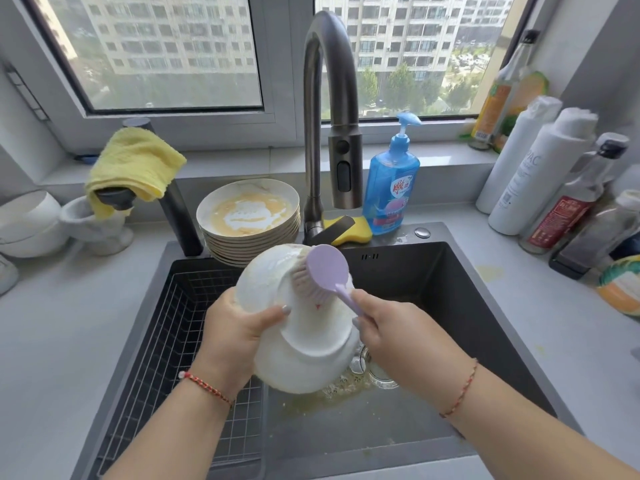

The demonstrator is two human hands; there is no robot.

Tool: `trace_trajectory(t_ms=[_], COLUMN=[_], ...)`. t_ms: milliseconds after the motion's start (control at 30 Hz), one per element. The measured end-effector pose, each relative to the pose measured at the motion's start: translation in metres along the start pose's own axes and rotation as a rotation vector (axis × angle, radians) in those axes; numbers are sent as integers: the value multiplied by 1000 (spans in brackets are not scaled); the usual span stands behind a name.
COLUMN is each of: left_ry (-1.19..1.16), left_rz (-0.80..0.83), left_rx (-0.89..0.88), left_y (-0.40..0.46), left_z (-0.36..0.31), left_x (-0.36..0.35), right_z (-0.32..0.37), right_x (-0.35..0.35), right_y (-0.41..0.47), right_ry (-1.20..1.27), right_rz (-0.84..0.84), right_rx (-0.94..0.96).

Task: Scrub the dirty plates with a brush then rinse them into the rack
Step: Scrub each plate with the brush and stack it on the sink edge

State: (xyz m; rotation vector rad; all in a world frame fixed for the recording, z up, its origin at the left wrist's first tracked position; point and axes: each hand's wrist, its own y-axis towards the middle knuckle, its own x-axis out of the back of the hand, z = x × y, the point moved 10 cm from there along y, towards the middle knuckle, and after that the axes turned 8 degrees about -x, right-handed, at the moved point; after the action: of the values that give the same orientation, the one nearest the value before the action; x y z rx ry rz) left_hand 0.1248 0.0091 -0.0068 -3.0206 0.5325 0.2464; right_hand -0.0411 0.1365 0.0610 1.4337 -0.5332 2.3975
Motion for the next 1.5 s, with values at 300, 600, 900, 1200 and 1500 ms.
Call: trace_trajectory(t_ms=[300, 600, 900, 1200, 1500], left_ry=[169, 626, 1375, 1668, 1706], left_rz=[-40, -38, 45, 94, 142], left_rx=[-180, -485, -1060, -1104, -1045], left_y=[-1, 3, 5, 58, 106], left_z=[-47, -144, -179, -136, -102], left_x=[24, 16, -28, -46, -49], right_z=[-60, -48, -60, -64, -79], right_x=[-23, -26, -39, -38, -49], right_y=[-25, -24, -24, -27, -24], right_ry=[283, 880, 862, 825, 788], right_rz=[158, 233, 244, 235, 269], right_rx=[-119, -139, -142, -242, -285])
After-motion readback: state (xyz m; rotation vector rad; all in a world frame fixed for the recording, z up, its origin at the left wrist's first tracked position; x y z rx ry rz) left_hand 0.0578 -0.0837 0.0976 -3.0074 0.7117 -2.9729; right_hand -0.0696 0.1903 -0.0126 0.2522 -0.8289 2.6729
